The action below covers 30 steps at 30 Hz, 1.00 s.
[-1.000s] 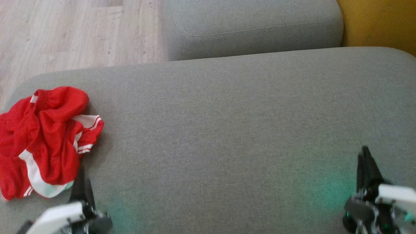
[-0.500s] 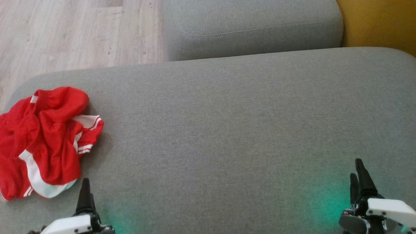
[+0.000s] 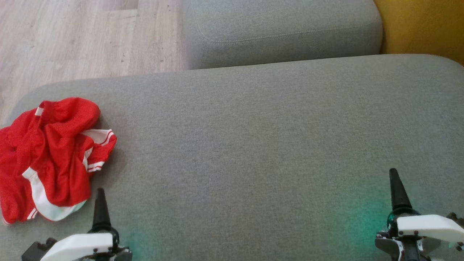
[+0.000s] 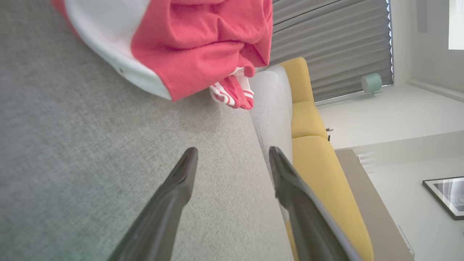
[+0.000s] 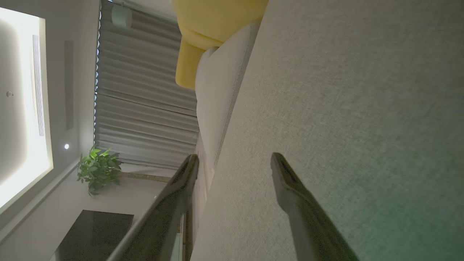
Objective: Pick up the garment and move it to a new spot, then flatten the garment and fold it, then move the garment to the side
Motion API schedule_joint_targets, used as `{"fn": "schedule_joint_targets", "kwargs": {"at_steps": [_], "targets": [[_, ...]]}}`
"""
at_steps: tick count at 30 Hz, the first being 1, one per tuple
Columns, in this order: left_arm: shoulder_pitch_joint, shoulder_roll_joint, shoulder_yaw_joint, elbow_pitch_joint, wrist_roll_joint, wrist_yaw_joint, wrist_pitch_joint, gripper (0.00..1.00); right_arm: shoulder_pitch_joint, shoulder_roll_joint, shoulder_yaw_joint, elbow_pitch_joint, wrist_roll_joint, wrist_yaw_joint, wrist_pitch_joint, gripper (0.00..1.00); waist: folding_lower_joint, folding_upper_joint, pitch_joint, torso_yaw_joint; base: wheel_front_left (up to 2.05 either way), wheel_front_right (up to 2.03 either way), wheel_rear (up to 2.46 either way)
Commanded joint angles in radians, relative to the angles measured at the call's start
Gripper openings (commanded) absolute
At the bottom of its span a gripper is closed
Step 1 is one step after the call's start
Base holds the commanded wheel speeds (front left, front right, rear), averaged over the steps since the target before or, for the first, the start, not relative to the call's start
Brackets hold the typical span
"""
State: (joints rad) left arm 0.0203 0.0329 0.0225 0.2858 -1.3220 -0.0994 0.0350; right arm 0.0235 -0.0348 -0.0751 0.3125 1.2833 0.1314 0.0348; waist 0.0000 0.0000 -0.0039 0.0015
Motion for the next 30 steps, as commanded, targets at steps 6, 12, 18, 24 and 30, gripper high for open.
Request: {"fn": "schedule_joint_targets", "kwargs": {"at_steps": [6,12,18,24,30], "targets": [[-0.043,0.009,-0.019,-0.067,0.119,0.013,-0.026,1.0,-0.045,-0.007,0.026,-0.059,-0.117,0.0,-0.026,1.0,0.0,0.0,-0.001,0.002,0.0,0.0,0.0],[-0.045,0.01,-0.04,-0.078,0.217,0.028,-0.043,1.0,-0.044,-0.008,0.037,-0.074,-0.205,0.0,-0.044,1.0,0.0,0.0,-0.001,0.005,0.0,0.0,0.0],[-0.051,0.016,-0.068,-0.094,0.303,0.047,-0.061,1.0,-0.045,-0.008,0.049,-0.079,-0.288,0.0,-0.062,1.0,0.0,0.0,-0.001,0.006,0.0,0.0,0.0],[-0.056,0.022,-0.091,-0.109,0.366,0.064,-0.076,1.0,-0.049,-0.009,0.06,-0.088,-0.359,0.0,-0.077,1.0,0.0,0.0,0.003,0.008,0.0,0.0,0.0],[-0.069,0.025,-0.118,-0.126,0.44,0.08,-0.094,1.0,-0.051,-0.009,0.068,-0.101,-0.445,0.0,-0.094,1.0,0.0,0.0,0.01,0.016,0.0,0.0,0.0]]}}
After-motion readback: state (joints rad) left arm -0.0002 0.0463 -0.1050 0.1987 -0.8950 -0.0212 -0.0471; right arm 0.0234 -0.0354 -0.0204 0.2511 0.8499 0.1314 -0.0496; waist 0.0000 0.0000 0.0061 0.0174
